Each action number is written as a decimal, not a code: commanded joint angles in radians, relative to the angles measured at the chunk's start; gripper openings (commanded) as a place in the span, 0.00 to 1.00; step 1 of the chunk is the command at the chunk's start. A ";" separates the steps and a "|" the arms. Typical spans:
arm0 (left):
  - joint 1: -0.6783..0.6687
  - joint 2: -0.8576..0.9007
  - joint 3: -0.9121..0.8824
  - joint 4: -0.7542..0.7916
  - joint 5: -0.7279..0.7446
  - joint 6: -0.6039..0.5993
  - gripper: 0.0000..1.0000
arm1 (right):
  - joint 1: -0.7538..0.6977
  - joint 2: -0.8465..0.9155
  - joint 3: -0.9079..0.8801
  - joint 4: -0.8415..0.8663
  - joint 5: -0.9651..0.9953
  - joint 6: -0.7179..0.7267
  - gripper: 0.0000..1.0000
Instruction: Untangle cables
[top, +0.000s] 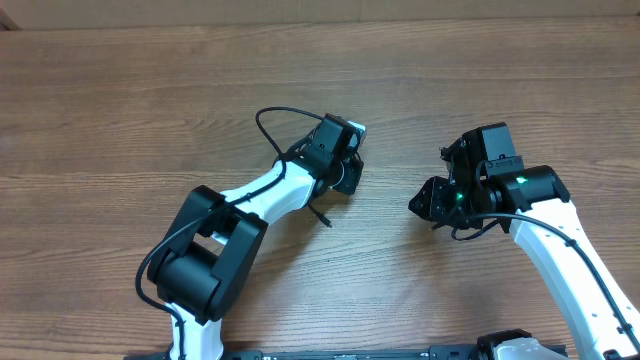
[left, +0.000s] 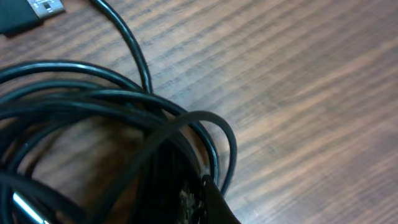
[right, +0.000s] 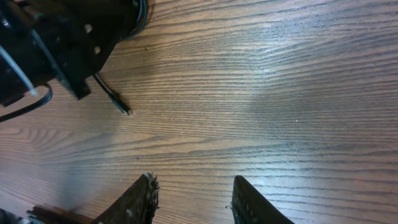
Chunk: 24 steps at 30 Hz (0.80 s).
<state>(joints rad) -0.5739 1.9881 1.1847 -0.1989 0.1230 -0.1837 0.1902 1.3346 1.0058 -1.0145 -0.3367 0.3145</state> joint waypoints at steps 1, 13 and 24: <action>0.029 -0.138 0.018 -0.036 0.138 0.019 0.04 | -0.001 -0.006 0.024 0.003 -0.004 -0.001 0.38; 0.165 -0.550 0.018 -0.183 0.492 0.020 0.04 | -0.001 -0.006 0.024 0.091 -0.010 0.000 0.41; 0.181 -0.687 0.018 -0.142 0.694 0.019 0.04 | 0.001 -0.005 0.024 0.356 -0.474 -0.001 0.51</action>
<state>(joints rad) -0.3981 1.3243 1.1851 -0.3618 0.7040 -0.1802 0.1905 1.3346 1.0077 -0.6685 -0.6304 0.3153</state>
